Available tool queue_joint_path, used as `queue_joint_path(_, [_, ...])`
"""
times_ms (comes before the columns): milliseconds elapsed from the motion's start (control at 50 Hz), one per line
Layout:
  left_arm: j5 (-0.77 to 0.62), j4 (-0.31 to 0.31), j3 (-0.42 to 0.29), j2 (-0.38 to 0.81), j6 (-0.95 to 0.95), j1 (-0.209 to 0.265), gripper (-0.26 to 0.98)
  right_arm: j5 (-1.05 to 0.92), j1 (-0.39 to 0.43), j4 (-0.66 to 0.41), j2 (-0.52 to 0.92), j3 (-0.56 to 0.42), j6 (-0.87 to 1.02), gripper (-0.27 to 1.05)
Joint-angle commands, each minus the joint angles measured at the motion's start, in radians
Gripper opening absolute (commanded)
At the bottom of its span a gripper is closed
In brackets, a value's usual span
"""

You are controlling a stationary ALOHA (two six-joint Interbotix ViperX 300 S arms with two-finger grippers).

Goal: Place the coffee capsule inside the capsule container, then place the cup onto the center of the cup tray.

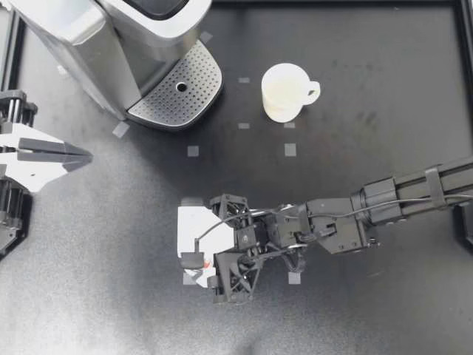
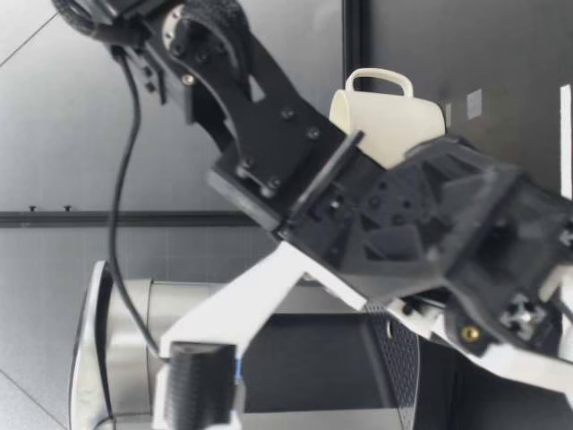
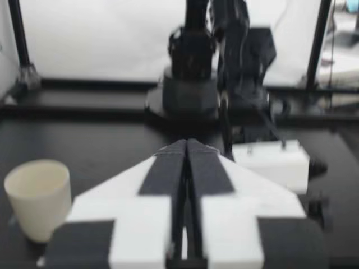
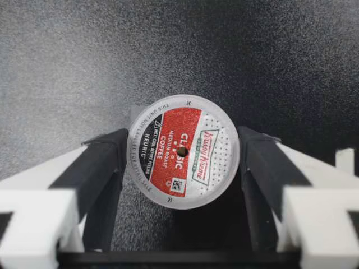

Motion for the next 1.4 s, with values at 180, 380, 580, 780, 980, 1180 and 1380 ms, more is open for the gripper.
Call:
queue_joint_path(180, [0.19,-0.002,-0.161,0.104,0.0,0.003,0.04,-0.084,-0.011,0.005,-0.202,0.1,0.011,0.6])
queue_joint_path(380, [0.42,0.0,-0.318,0.224,0.0,0.011,0.04,-0.36,-0.011,0.026,-0.359,0.302,0.028,0.6])
queue_joint_path(580, [0.769,0.037,-0.528,0.348,0.0,0.051,0.04,-0.658,-0.011,0.037,-0.454,0.497,0.034,0.6])
queue_joint_path(780, [1.08,0.15,-0.769,0.537,-0.032,0.051,0.04,-0.709,-0.017,0.035,-0.469,0.571,0.021,0.59])
queue_joint_path(980, [1.41,0.367,-0.965,0.765,-0.135,0.018,0.04,-0.721,-0.029,0.035,-0.489,0.634,0.017,0.57])
queue_joint_path(1180, [1.531,0.65,-1.04,0.865,-0.276,-0.074,0.04,-0.73,-0.029,0.034,-0.572,0.706,0.017,0.53])
queue_joint_path(1380, [1.677,0.92,-1.034,0.951,-0.394,-0.127,0.04,-0.73,-0.029,0.035,-0.661,0.773,0.02,0.53])
